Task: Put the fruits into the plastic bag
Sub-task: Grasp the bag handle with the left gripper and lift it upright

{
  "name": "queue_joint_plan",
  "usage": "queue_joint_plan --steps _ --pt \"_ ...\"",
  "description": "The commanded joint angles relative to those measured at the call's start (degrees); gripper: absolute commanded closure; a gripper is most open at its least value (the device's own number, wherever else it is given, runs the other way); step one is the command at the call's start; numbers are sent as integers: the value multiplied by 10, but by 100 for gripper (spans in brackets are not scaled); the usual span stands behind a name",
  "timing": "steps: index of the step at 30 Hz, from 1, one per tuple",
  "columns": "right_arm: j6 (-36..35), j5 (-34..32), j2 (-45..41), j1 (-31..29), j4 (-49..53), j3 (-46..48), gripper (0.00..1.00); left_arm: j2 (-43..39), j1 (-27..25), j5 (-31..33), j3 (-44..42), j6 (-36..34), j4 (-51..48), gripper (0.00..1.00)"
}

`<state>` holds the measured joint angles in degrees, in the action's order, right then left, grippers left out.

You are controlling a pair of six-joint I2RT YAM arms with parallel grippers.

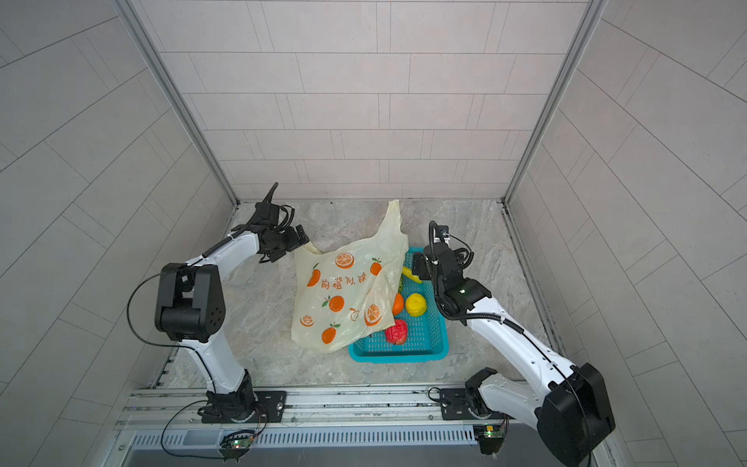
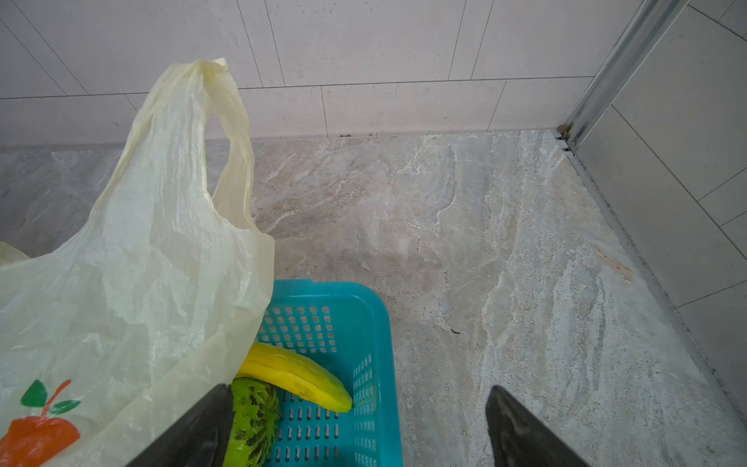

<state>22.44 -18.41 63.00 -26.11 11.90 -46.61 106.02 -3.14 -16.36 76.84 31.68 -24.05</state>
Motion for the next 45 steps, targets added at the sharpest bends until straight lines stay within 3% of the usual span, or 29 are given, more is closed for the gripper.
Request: queue_joint_plan --steps 1,5,8,11,16,18,31,37,45 --pt "-12 -10 -8 -2 10 5 6 12 -2 -46 29 14 -23 0" --pt "-17 -9 -6 -2 5 6 6 27 -19 -53 27 12 -25 3" --pt "-19 -12 -6 -1 5 6 6 39 -33 -49 33 10 -27 17" --pt "-20 -11 -9 -2 4 7 6 52 -42 -43 45 9 -37 36" --pt "-20 -13 -17 -2 15 -2 6 32 -51 -33 47 3 -35 91" --pt "-19 -16 -20 -2 22 -7 6 4 -53 -31 45 3 -27 100" --pt "-33 1 -23 1 91 -61 9 -242 -34 10 27 41 44 100" --pt "-34 45 -15 3 89 -68 11 -274 15 0 108 80 47 100" --pt "-41 60 -3 2 87 -73 11 -268 23 -3 162 66 61 100"
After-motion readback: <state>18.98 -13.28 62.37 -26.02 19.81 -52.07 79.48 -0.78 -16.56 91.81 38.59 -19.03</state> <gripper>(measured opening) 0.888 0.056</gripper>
